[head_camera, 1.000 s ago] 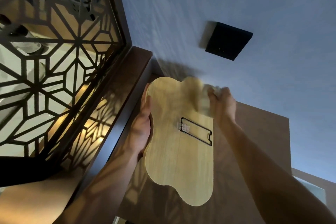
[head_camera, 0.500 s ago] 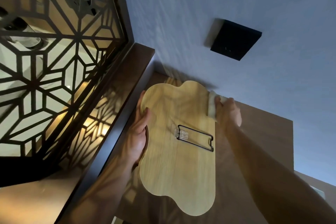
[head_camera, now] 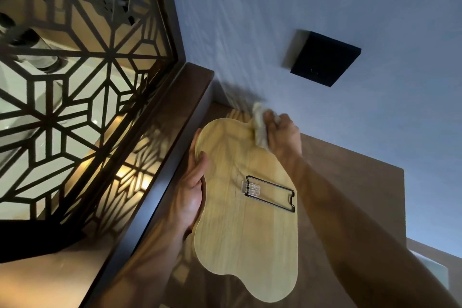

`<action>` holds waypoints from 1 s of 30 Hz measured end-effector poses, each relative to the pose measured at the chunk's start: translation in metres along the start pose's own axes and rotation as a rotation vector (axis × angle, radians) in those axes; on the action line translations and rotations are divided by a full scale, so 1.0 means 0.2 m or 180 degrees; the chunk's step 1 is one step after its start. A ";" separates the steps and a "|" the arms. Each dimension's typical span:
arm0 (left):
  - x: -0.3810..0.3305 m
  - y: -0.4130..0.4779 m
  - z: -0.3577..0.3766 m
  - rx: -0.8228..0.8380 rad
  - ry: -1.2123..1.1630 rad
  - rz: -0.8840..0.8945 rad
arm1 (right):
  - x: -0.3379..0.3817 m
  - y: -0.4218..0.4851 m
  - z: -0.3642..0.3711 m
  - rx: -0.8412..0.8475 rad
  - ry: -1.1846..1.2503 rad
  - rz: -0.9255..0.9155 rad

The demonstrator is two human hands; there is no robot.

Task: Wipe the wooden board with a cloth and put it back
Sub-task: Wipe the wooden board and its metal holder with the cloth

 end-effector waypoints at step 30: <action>-0.04 -0.01 0.00 -0.0017 0.0000 -0.0105 | -0.42 -0.01 -0.22 -0.0602 -0.1102 0.0807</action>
Point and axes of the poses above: each hand's wrist, its own y-axis towards the middle knuckle, its own z-axis out of the palm, x = y × z, the point moved 4 cm from there along y, towards the middle knuckle, and after that the axes turned 11 degrees about z, right-handed, at the moved point
